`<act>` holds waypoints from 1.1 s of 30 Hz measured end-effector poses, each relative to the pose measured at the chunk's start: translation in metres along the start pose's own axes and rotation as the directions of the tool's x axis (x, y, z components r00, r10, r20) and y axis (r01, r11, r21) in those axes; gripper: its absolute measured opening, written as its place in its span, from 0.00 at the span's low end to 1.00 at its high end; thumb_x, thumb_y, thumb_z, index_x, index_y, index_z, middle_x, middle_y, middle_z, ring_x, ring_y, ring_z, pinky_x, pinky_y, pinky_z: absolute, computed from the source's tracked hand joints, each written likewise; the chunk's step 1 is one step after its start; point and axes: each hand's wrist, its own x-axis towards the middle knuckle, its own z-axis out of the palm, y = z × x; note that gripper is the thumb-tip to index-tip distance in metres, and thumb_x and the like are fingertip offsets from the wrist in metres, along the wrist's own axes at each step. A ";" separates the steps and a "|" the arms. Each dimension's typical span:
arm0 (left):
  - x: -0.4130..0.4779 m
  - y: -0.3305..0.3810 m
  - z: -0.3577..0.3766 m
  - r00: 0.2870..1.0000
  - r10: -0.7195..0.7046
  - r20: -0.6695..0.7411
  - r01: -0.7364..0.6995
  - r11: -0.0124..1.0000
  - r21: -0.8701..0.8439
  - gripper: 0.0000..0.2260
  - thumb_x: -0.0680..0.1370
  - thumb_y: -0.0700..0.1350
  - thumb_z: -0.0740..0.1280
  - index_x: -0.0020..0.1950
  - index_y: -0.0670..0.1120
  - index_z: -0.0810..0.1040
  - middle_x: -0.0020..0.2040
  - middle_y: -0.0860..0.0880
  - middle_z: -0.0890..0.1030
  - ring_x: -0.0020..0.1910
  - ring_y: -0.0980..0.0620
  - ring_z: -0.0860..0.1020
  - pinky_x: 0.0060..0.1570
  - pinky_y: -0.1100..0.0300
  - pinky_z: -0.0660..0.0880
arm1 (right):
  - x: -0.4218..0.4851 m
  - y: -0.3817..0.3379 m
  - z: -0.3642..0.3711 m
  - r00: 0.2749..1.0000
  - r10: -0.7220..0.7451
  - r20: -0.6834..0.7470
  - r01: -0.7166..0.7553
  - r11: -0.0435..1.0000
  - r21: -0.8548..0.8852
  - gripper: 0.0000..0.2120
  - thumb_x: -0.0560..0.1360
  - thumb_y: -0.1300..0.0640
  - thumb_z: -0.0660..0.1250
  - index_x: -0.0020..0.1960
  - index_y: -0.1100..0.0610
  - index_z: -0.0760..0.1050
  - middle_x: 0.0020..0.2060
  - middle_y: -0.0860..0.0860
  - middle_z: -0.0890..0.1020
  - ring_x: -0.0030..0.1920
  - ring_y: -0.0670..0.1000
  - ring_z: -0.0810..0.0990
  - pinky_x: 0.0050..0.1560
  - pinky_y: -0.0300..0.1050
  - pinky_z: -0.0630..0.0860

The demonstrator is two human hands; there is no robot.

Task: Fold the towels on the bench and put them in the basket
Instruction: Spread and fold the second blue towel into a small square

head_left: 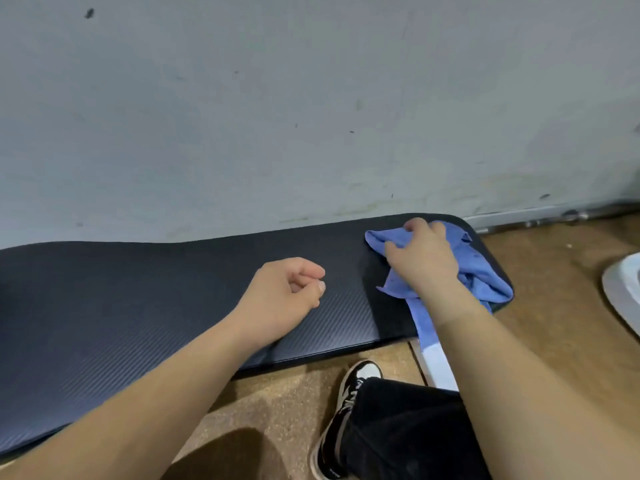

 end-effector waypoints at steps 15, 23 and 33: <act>-0.020 -0.010 -0.023 0.992 0.000 -0.126 0.001 1.000 0.014 0.20 0.78 0.49 0.74 0.69 0.58 0.77 0.61 0.62 0.81 0.50 0.62 0.84 0.55 0.59 0.81 | -0.016 -0.053 -0.003 0.968 -0.252 -0.012 0.245 0.926 0.286 0.14 0.78 0.49 0.69 0.46 0.56 0.67 0.36 0.48 0.76 0.38 0.53 0.75 0.40 0.40 0.71; -0.045 -0.037 -0.088 0.901 -0.105 -0.420 0.002 0.971 -0.238 0.46 0.70 0.49 0.82 0.81 0.57 0.60 0.75 0.60 0.67 0.68 0.60 0.74 0.58 0.63 0.77 | -0.093 -0.148 0.039 0.694 -0.662 0.283 0.473 0.715 0.514 0.14 0.69 0.66 0.72 0.39 0.49 0.72 0.46 0.56 0.83 0.50 0.61 0.82 0.53 0.56 0.80; -0.034 -0.111 -0.115 0.899 -0.268 -0.347 0.312 0.947 0.076 0.25 0.73 0.57 0.78 0.66 0.48 0.79 0.53 0.53 0.82 0.50 0.54 0.81 0.48 0.62 0.76 | -0.058 -0.149 0.075 0.781 -0.474 0.406 0.516 0.857 0.009 0.11 0.78 0.54 0.69 0.59 0.50 0.78 0.53 0.47 0.80 0.54 0.51 0.80 0.57 0.46 0.78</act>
